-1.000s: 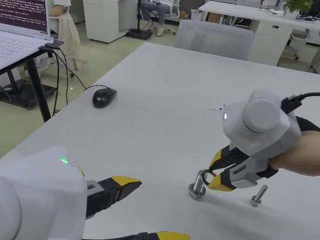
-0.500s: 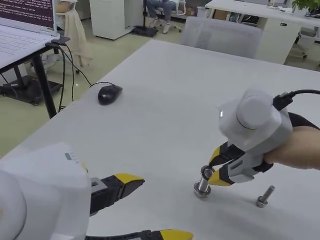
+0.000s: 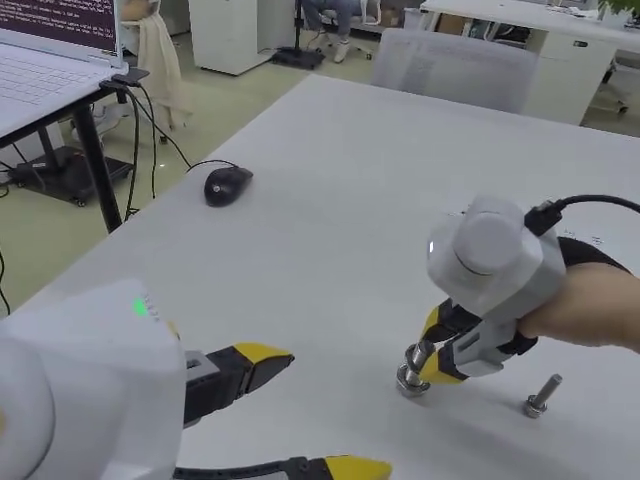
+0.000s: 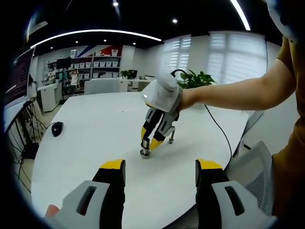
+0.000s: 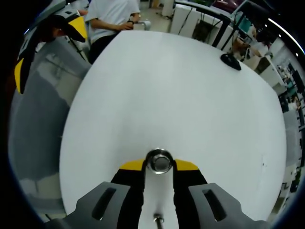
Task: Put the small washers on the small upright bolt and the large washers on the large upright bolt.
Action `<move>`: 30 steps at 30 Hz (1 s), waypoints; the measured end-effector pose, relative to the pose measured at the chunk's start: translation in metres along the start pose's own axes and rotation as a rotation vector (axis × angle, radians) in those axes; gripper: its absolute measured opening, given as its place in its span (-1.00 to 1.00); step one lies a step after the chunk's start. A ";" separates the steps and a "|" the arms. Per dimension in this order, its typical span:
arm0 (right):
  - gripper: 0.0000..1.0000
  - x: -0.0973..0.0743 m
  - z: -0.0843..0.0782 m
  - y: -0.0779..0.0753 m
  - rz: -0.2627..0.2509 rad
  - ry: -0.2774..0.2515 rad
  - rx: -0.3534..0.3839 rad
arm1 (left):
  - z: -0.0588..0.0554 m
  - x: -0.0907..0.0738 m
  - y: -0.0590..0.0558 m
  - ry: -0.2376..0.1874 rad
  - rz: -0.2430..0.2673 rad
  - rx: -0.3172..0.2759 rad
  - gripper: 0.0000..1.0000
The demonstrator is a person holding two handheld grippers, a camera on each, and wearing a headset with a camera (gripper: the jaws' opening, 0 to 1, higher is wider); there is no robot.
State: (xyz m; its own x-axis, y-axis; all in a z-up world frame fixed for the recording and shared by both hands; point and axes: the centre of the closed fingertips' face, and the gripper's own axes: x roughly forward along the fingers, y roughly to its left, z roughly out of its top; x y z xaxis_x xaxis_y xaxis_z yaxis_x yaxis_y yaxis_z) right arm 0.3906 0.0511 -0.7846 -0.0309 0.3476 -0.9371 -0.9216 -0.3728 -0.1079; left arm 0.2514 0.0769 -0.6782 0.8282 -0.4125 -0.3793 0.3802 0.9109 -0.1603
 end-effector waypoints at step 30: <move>-0.52 0.014 -0.008 0.006 0.004 -0.038 -0.006 | -0.003 -0.003 0.004 0.009 0.011 -0.007 0.17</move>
State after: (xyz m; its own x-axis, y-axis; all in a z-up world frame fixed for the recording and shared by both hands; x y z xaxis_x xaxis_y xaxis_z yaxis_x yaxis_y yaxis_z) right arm 0.3873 0.0470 -0.8013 -0.0497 0.3786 -0.9242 -0.9191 -0.3794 -0.1060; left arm 0.2488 0.0825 -0.6808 0.8285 -0.4021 -0.3897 0.3682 0.9155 -0.1620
